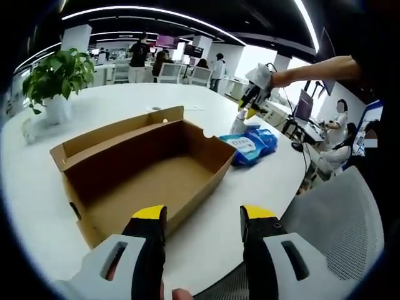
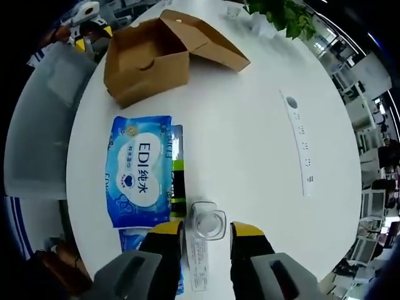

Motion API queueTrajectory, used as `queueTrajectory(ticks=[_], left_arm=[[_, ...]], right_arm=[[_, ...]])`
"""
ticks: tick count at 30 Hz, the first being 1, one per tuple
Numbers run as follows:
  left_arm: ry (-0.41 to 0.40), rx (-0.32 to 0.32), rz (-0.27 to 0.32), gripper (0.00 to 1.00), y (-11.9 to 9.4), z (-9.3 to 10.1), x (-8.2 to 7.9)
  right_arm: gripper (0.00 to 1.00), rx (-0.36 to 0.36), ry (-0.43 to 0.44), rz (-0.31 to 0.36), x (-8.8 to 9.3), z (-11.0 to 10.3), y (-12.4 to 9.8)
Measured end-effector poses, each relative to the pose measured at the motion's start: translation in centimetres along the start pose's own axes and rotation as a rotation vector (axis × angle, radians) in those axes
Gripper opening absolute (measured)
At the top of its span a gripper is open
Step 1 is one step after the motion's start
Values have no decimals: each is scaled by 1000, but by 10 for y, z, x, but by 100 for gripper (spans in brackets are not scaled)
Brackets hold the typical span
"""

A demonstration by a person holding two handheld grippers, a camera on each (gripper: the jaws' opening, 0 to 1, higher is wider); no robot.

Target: Operate the shoe box by opening the lid, removing the specified soft item, and placing it in the target area until the item is outside and the box remains undamaged.

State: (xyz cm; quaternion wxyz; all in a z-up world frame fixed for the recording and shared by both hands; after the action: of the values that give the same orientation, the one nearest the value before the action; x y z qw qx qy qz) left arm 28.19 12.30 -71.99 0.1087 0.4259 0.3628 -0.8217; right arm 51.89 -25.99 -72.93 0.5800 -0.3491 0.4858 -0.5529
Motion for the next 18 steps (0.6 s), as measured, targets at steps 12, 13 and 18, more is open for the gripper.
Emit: queueTrajectory(ticks=[12,13,18], left_arm=[[4,21,13,47,1,3,-2],[5,23,13,47,2,3,-2],[10,33,28,47,2,4,-5]], right_arm=[[28,73,365,86,20,-19,-30],[28,77,376,83,23,-21,-31],[28,135,531,154,27,-35,-43]])
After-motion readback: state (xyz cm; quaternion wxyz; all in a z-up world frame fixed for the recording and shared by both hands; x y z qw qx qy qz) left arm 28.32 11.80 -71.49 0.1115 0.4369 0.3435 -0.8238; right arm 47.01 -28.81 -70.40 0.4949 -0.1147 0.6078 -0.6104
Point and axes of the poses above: the point that each gripper's makers call its tool centre point, and the gripper's own axes: y roughly forward along the fingers, z roughly to its right, x roughly out of its underside, the point moved 3 cm from there along -y, roughly backward along the fingers, and after that the axes turned 9 degrees about x, right-handed, at the moved point
